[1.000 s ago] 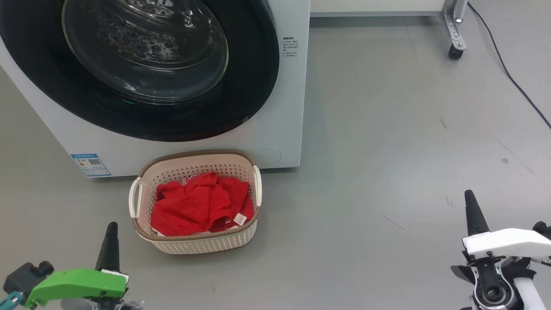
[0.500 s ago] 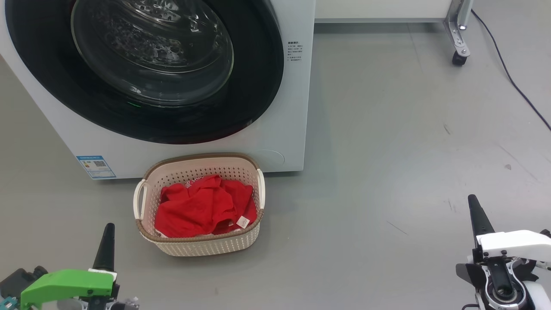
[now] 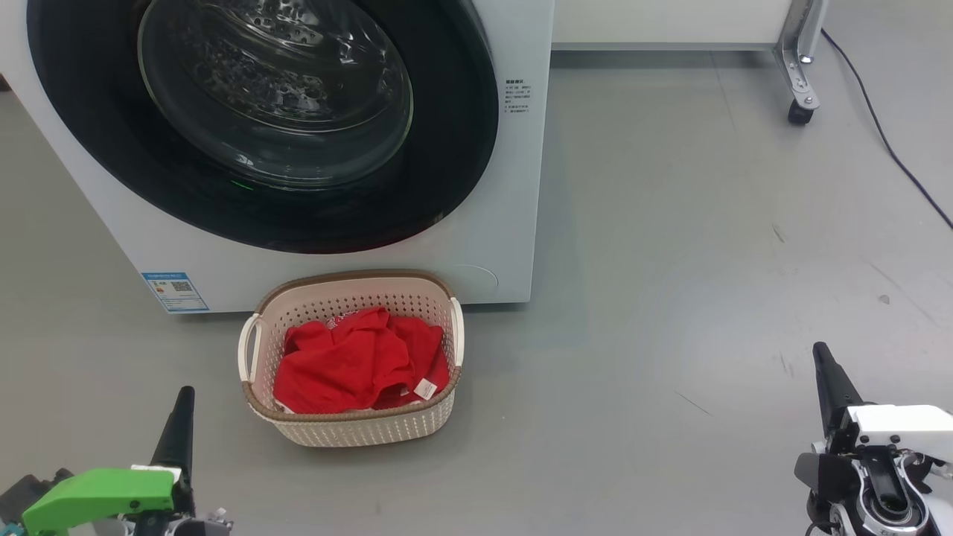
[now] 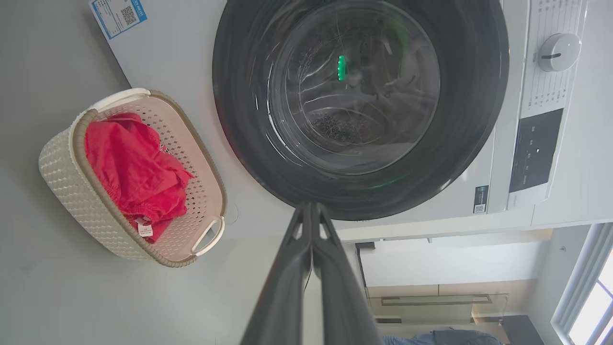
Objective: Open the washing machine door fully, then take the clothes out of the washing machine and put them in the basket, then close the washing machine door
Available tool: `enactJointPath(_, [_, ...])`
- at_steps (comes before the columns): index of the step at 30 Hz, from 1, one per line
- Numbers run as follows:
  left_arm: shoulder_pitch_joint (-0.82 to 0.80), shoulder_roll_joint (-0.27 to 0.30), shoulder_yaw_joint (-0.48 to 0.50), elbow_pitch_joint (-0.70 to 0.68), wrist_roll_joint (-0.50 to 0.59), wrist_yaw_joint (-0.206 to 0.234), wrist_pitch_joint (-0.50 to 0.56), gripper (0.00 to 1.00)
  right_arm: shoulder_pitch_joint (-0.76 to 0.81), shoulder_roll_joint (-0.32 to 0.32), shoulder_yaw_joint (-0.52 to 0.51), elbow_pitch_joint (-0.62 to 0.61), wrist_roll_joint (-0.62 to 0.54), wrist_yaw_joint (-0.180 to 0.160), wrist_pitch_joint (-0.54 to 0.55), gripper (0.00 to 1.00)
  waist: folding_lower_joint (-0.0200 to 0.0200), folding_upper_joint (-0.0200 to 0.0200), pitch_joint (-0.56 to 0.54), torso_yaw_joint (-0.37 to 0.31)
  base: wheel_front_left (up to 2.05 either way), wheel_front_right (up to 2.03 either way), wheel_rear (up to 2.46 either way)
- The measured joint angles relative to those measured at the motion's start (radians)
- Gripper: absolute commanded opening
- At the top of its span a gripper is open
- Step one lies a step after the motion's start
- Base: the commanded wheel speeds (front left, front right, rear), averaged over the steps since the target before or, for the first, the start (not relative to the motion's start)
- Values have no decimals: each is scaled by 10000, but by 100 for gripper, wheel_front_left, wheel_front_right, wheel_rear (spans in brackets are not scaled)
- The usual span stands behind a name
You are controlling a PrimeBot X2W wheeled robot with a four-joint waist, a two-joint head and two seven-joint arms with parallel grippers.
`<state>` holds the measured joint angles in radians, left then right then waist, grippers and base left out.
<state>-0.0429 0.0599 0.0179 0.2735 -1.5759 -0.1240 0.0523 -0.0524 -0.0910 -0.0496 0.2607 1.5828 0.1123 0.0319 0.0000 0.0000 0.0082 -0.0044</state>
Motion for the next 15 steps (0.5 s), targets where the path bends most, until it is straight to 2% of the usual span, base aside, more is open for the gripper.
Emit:
enactJointPath(6, [-88,8,90,23,-675,-2,151,0,-11,25,-113,63,746,10,201,0,0,0,-55,45,0,0,0])
enactJointPath(15, [-103,10,94,35,-713,-2,169,0,-15,35,-128,98,773,12,201,0,0,0,-55,45,0,0,0])
